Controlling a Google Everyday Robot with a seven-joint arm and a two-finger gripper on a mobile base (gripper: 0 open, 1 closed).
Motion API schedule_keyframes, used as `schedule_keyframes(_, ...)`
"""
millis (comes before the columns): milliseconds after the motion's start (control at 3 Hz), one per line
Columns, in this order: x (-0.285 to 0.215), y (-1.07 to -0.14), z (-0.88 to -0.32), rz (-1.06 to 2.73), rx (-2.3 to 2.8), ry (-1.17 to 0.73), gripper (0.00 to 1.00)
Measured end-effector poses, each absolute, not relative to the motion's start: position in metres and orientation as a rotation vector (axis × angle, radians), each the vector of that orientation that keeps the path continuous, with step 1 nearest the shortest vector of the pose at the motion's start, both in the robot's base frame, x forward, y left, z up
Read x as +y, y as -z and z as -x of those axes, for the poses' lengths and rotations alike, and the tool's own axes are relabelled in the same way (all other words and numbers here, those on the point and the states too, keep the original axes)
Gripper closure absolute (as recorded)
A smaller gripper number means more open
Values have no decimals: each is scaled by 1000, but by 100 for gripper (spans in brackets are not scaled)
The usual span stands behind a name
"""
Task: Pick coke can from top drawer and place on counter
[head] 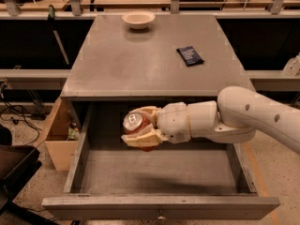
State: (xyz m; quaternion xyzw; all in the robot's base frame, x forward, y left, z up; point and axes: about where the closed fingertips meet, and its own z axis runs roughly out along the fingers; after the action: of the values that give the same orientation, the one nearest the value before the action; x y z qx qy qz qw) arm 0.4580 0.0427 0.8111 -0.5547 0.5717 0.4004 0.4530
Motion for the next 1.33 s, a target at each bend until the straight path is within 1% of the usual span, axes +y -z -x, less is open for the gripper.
schedule_keyframes(333, 62, -868, -472, 1331, 1380, -1006, 100)
schedule_keyframes(667, 90, -913, -505, 1285, 1342, -1013, 100)
schedule_keyframes(1000, 92, -914, -507, 1286, 1337, -1015, 100)
schedule_keyframes(1333, 95, -933, -541, 1242, 1298, -1001, 100)
